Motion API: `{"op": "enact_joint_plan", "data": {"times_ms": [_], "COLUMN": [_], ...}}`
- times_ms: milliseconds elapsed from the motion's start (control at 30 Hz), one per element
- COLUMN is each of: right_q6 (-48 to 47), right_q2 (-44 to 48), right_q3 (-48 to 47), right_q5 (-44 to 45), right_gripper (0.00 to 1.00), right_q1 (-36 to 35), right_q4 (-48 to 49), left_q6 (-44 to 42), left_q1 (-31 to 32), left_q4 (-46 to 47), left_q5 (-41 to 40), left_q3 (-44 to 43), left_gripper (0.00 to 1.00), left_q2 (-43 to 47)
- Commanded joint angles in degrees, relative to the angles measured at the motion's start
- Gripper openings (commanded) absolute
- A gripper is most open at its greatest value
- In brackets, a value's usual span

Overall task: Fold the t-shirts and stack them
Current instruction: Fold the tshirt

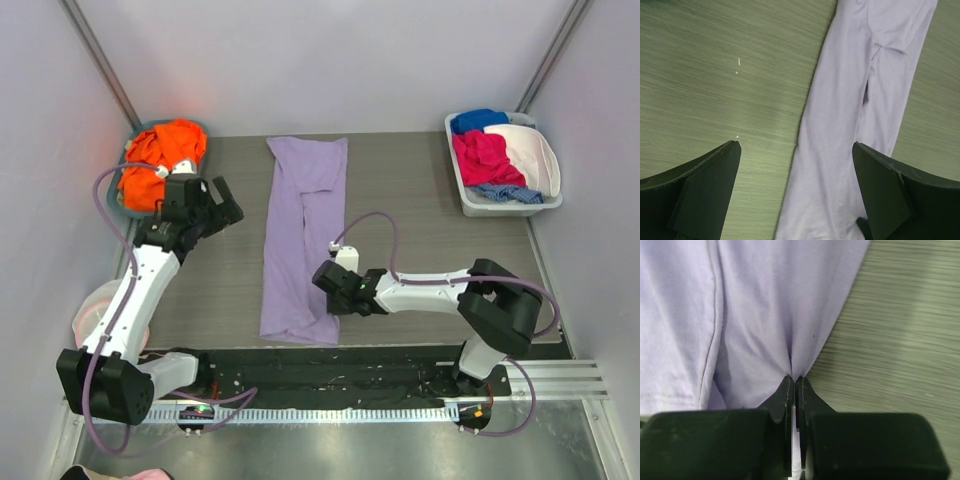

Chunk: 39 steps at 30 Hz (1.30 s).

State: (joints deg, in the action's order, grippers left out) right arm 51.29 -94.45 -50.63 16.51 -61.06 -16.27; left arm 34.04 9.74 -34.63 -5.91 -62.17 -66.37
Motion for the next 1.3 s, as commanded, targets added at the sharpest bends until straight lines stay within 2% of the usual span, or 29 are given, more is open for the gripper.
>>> {"op": "enact_joint_plan", "data": {"times_ms": [0,167,267,367,467,667,833,967,1100,1167,1267], "right_q6": [-1.27,-3.3,-3.83,-4.26,-4.27,-3.92,-3.83,-3.3,-2.77,-2.68,-2.77], "right_q2": [4.1,7.97,8.93,8.59,8.23,8.14,7.97,7.88,8.41,8.76,8.76], "right_q3": [2.47,3.87,4.4,4.31,4.31,4.75,5.37,5.89,6.42,6.68,7.04], "right_q5": [5.54,7.92,7.75,7.31,6.6,5.46,4.67,4.23,3.88,3.79,3.88], "right_gripper": [0.05,0.05,0.05,0.05,0.05,0.05,0.05,0.05,0.05,0.05,0.05], "right_q1": [1.82,2.78,3.23,3.49,3.4,3.49,3.4,3.4,3.4,3.49,3.4], "right_q4": [-8.42,-11.32,-11.5,-11.5,-10.63,-9.57,-8.78,-8.34,-8.25,-8.07,-8.07], "left_q6": [-0.64,0.67,3.3,8.29,14.45,22.2,27.47,30.38,31.79,32.31,32.66], "left_q1": [0.11,1.77,6.86,17.03,24.68,33.13,41.31,49.57,52.66,53.19,53.63], "left_q4": [0.44,0.44,0.35,-0.52,-0.61,-0.18,3.07,7.9,9.49,10.54,11.34], "left_q5": [2.04,4.24,2.93,-1.2,-4.54,-9.55,-14.29,-18.07,-19.92,-20.01,-20.1], "left_q3": [1.7,5.73,9.59,13.81,18.82,26.82,28.16,27.11,25.17,25.17,25.26], "left_gripper": [1.0,1.0,1.0,1.0,0.95,0.84,0.82,0.82,0.81,0.72,0.66], "left_q2": [1.85,3.52,6.59,10.55,14.5,19.34,15.67,8.29,0.38,-1.12,-3.24]}}
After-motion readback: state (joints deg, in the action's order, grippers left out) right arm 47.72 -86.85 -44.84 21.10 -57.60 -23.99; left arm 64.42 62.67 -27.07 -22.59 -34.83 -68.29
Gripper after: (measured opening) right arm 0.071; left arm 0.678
